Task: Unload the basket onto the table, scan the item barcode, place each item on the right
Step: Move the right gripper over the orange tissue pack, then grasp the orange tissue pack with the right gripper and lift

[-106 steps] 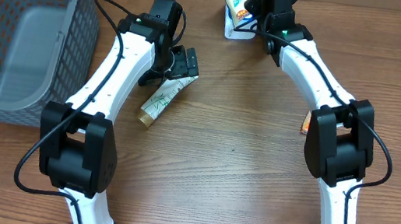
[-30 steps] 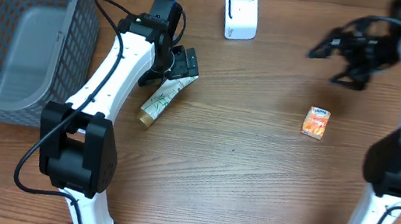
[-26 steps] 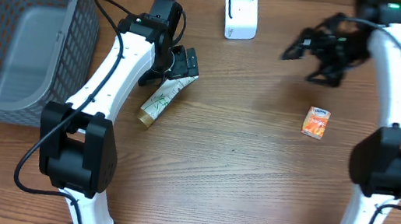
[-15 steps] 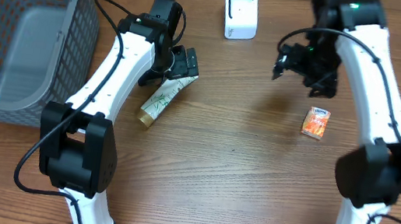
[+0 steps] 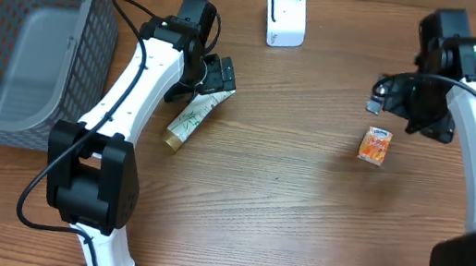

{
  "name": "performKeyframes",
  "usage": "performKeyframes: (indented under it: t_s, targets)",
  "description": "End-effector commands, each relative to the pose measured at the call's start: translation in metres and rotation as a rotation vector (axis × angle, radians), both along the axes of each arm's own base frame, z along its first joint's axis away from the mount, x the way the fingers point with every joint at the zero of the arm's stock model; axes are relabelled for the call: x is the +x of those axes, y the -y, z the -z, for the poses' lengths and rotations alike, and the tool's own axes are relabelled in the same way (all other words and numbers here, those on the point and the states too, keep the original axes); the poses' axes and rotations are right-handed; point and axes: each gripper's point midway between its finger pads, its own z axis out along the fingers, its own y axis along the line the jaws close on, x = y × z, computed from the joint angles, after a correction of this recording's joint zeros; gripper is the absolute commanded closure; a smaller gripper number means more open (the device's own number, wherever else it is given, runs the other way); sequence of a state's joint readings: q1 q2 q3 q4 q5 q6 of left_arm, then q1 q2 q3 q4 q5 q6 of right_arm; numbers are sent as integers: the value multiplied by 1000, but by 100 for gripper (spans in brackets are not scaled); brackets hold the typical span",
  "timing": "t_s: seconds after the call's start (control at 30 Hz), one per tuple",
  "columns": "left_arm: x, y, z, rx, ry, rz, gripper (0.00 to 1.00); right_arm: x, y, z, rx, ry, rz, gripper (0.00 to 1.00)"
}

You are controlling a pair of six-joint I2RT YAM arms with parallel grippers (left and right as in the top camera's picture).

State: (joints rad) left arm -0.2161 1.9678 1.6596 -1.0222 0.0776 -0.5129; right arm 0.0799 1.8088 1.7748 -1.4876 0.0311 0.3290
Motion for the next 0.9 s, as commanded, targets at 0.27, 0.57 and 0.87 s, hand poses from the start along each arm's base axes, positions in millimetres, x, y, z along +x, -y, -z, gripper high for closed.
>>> performKeyframes:
  t_s: [0.27,0.57,0.87]
  targets:
    - [4,3,-7,6,25,23,0,-3,6,116,431,31,33,31]
    - [4,3,-7,6,26,23,0,-2,13,151,381,92,36,50]
    - [4,3,-7,6,26,23,0,-1,28,168,310,108,164,48]
